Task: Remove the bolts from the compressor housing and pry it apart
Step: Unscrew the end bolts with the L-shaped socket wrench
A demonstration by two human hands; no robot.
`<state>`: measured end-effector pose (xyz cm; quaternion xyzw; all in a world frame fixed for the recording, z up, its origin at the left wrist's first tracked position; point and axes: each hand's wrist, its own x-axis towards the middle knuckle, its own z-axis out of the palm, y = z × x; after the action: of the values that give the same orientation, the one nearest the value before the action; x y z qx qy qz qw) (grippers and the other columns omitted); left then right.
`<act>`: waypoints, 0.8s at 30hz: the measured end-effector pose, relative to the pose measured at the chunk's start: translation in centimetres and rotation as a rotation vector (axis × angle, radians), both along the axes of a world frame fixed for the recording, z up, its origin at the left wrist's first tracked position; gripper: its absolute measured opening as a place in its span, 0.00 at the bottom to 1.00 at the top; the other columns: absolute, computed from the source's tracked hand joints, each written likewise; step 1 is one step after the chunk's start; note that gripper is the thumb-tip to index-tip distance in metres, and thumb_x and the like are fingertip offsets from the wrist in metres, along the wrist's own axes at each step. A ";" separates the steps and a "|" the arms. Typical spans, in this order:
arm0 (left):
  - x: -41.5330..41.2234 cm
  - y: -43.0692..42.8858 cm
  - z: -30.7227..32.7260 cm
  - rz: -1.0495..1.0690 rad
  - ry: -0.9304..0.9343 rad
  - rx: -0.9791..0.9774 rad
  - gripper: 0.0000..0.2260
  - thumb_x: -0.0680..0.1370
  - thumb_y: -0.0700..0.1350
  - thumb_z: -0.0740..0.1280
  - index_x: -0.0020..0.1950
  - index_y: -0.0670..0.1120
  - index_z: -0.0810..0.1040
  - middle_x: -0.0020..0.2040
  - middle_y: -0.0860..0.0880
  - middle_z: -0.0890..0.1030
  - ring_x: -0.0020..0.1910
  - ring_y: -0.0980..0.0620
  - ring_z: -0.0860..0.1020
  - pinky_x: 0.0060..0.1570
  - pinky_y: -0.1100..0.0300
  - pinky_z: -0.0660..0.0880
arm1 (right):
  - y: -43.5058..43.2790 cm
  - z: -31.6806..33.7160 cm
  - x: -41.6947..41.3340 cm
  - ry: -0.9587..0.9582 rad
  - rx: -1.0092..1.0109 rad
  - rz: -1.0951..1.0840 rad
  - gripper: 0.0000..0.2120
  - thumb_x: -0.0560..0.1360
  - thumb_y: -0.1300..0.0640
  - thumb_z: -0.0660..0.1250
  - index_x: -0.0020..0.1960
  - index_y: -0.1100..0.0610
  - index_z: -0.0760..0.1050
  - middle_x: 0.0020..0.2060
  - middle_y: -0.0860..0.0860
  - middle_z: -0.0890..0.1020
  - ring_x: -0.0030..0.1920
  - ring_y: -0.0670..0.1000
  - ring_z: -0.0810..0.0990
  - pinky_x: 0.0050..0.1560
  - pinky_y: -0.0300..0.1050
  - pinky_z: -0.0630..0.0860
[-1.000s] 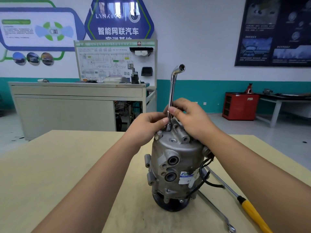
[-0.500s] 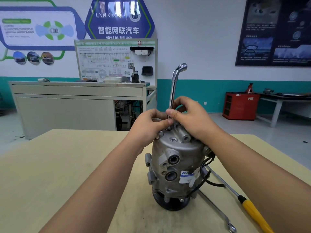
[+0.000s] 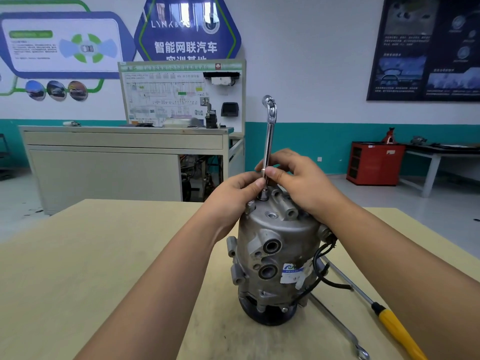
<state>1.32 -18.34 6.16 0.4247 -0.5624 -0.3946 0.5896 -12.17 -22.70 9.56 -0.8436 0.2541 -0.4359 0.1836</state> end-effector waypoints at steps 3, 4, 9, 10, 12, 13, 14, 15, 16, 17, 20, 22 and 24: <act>0.2 0.0 -0.1 -0.011 0.013 0.016 0.07 0.80 0.40 0.63 0.53 0.45 0.80 0.54 0.41 0.82 0.55 0.45 0.79 0.64 0.48 0.72 | -0.2 -0.2 0.1 -0.009 0.055 -0.008 0.06 0.77 0.57 0.66 0.53 0.56 0.77 0.47 0.51 0.79 0.48 0.48 0.77 0.50 0.35 0.72; 0.3 0.0 0.0 -0.011 0.013 0.019 0.06 0.79 0.40 0.64 0.52 0.45 0.80 0.53 0.40 0.82 0.54 0.46 0.80 0.63 0.49 0.73 | -0.2 -0.3 0.1 -0.019 0.069 -0.011 0.03 0.76 0.56 0.67 0.49 0.54 0.75 0.44 0.48 0.79 0.44 0.46 0.77 0.44 0.31 0.72; 0.4 -0.1 0.1 -0.017 0.021 0.018 0.05 0.78 0.39 0.66 0.48 0.46 0.81 0.46 0.46 0.83 0.48 0.50 0.80 0.58 0.54 0.75 | -0.1 -0.2 0.0 -0.046 0.086 -0.001 0.07 0.74 0.56 0.69 0.42 0.50 0.72 0.38 0.46 0.77 0.38 0.45 0.76 0.39 0.32 0.72; 0.4 -0.1 0.2 -0.023 0.025 0.020 0.04 0.77 0.39 0.66 0.48 0.46 0.81 0.45 0.47 0.83 0.47 0.51 0.80 0.56 0.55 0.76 | -0.1 -0.2 -0.1 -0.044 0.084 -0.001 0.06 0.74 0.56 0.69 0.42 0.50 0.72 0.38 0.46 0.77 0.38 0.45 0.76 0.40 0.33 0.72; 0.3 -0.1 0.2 -0.031 0.037 0.027 0.04 0.77 0.39 0.67 0.48 0.45 0.80 0.44 0.47 0.83 0.46 0.51 0.80 0.55 0.56 0.76 | -0.2 -0.2 -0.1 -0.046 0.085 0.003 0.04 0.75 0.57 0.68 0.44 0.52 0.73 0.39 0.46 0.77 0.39 0.45 0.76 0.41 0.34 0.72; 0.3 -0.1 0.3 -0.029 0.042 0.030 0.03 0.77 0.39 0.67 0.49 0.44 0.80 0.44 0.46 0.82 0.46 0.50 0.80 0.56 0.55 0.76 | -0.2 -0.3 -0.1 -0.049 0.089 0.006 0.03 0.76 0.57 0.67 0.46 0.53 0.73 0.40 0.47 0.77 0.40 0.46 0.76 0.42 0.35 0.72; 0.3 -0.1 0.3 -0.025 0.043 0.030 0.03 0.76 0.38 0.67 0.49 0.43 0.79 0.43 0.45 0.81 0.46 0.49 0.79 0.56 0.54 0.75 | -0.2 -0.3 0.0 -0.049 0.090 0.007 0.02 0.76 0.57 0.67 0.47 0.53 0.73 0.41 0.48 0.78 0.42 0.47 0.76 0.43 0.37 0.72; 0.3 -0.1 0.4 -0.024 0.041 0.029 0.03 0.76 0.38 0.67 0.49 0.43 0.79 0.43 0.45 0.80 0.45 0.49 0.79 0.56 0.54 0.75 | -0.2 -0.2 0.0 -0.047 0.083 0.007 0.02 0.77 0.58 0.66 0.48 0.53 0.73 0.43 0.50 0.78 0.44 0.48 0.76 0.45 0.38 0.71; 0.3 -0.1 0.4 -0.027 0.036 0.027 0.04 0.76 0.38 0.67 0.49 0.43 0.79 0.43 0.45 0.80 0.45 0.49 0.79 0.55 0.54 0.75 | -0.3 -0.2 0.0 -0.040 0.071 0.007 0.02 0.77 0.59 0.65 0.49 0.53 0.73 0.45 0.51 0.78 0.45 0.49 0.76 0.46 0.38 0.71; 0.4 -0.1 0.4 -0.037 0.031 0.025 0.04 0.77 0.38 0.67 0.49 0.44 0.79 0.44 0.45 0.81 0.46 0.49 0.79 0.56 0.55 0.75 | -0.3 -0.2 0.1 -0.033 0.062 0.008 0.03 0.77 0.59 0.65 0.49 0.52 0.73 0.47 0.52 0.78 0.46 0.50 0.76 0.47 0.38 0.71; 0.4 -0.1 0.4 -0.085 0.036 0.025 0.06 0.79 0.38 0.64 0.51 0.45 0.80 0.47 0.45 0.82 0.49 0.49 0.80 0.58 0.55 0.75 | -0.3 -0.2 0.1 -0.025 0.069 0.013 0.04 0.77 0.60 0.64 0.51 0.54 0.75 0.50 0.55 0.78 0.51 0.52 0.76 0.55 0.44 0.71; 0.4 -0.2 0.3 -0.118 0.066 0.029 0.07 0.79 0.38 0.63 0.52 0.45 0.80 0.47 0.47 0.84 0.48 0.51 0.81 0.56 0.58 0.77 | -0.3 -0.1 0.0 -0.012 0.079 0.011 0.07 0.78 0.61 0.64 0.55 0.58 0.77 0.52 0.55 0.78 0.54 0.53 0.76 0.59 0.46 0.70; 0.4 -0.2 0.3 -0.135 0.097 0.032 0.08 0.80 0.39 0.62 0.53 0.45 0.80 0.47 0.47 0.84 0.48 0.52 0.81 0.55 0.60 0.77 | -0.2 -0.1 -0.1 -0.004 0.085 0.022 0.07 0.78 0.61 0.63 0.55 0.58 0.77 0.52 0.56 0.78 0.55 0.53 0.76 0.60 0.46 0.70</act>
<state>1.76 -18.50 6.45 0.3755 -0.5543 -0.4626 0.5812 -12.27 -22.93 9.45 -0.8369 0.2629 -0.4243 0.2246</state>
